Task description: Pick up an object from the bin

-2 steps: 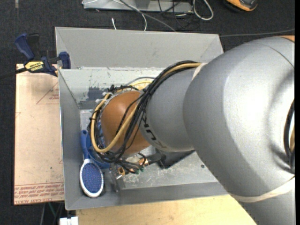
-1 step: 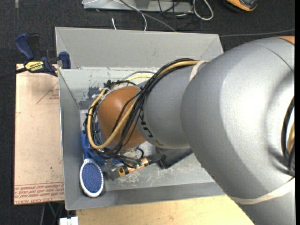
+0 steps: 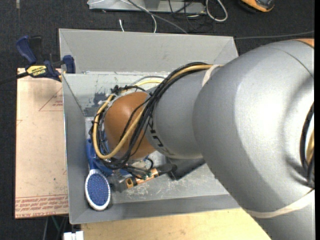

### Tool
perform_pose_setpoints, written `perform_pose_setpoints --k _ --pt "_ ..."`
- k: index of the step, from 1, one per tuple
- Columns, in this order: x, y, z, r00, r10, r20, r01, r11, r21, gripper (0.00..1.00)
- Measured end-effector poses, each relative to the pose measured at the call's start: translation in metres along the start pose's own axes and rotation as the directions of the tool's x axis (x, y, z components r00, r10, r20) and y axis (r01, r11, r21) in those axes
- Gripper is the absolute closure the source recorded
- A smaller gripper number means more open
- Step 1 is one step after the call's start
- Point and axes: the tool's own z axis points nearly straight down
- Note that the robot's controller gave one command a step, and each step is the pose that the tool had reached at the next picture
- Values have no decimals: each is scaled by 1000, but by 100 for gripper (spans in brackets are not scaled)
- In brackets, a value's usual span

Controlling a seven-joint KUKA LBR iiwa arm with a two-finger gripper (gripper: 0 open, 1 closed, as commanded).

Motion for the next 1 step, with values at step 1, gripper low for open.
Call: perform_pose_setpoints --k 1 --pt "-4 1 0 1000 -4 -4 5 1000 6 100"
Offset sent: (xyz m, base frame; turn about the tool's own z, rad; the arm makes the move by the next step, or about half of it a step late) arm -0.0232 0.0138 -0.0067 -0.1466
